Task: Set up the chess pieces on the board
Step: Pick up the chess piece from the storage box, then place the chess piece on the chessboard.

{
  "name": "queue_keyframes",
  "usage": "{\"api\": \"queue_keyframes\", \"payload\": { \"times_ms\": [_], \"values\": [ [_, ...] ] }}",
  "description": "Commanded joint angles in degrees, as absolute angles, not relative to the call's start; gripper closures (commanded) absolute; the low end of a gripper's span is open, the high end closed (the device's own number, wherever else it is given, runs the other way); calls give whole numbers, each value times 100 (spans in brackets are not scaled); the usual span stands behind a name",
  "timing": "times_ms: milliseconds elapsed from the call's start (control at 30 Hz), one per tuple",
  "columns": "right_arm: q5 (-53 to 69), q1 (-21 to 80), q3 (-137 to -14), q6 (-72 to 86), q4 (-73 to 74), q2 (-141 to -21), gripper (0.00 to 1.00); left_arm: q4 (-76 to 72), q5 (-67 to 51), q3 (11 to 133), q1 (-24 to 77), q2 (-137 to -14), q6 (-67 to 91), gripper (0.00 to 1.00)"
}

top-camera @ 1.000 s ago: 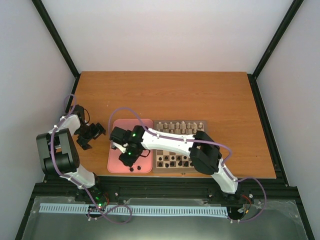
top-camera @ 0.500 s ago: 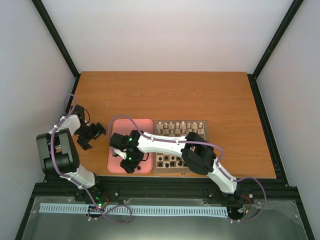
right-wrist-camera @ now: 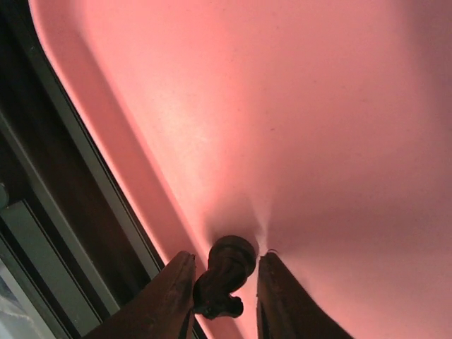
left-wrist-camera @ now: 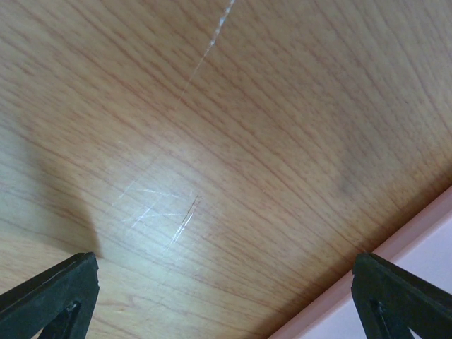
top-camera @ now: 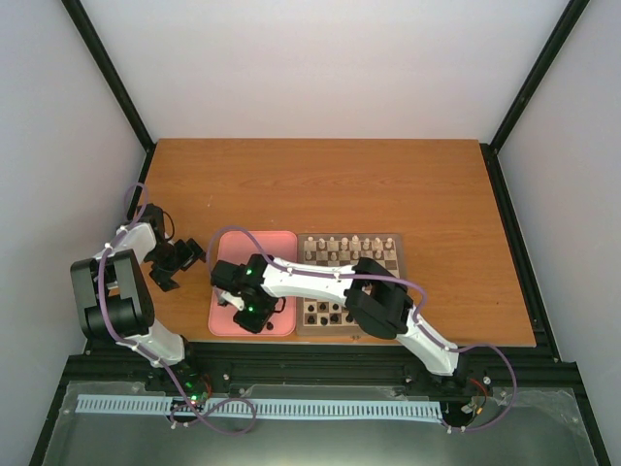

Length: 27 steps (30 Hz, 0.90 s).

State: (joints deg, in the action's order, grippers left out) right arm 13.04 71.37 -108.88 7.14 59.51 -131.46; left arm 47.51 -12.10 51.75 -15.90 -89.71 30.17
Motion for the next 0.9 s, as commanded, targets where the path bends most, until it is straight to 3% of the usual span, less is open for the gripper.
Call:
{"api": "queue_keyframes", "payload": {
  "times_ms": [0,267,600,733,867],
  "values": [
    [1070,7182,-11072,686,6056,-13200,76,4660,-1248,5178,-1569,-8849,2990,0],
    [806,7172,-11096,657,6114,-13108,97,4667,-1250,5217,-1564,-8887,2997,0],
    [-553,6741,-11047,1293,5802,-12078,97,4711,-1196,5220,-1564,-8832,2981,0],
    [-734,6201,-10036,1732,5700,-11194,97,4713,-1182,5221,-1566,-8841,2980,0],
    [-722,5621,-8223,2132,5606,-9996,97,4718,-1192,5264,-1564,-8878,2988,0]
  ]
}}
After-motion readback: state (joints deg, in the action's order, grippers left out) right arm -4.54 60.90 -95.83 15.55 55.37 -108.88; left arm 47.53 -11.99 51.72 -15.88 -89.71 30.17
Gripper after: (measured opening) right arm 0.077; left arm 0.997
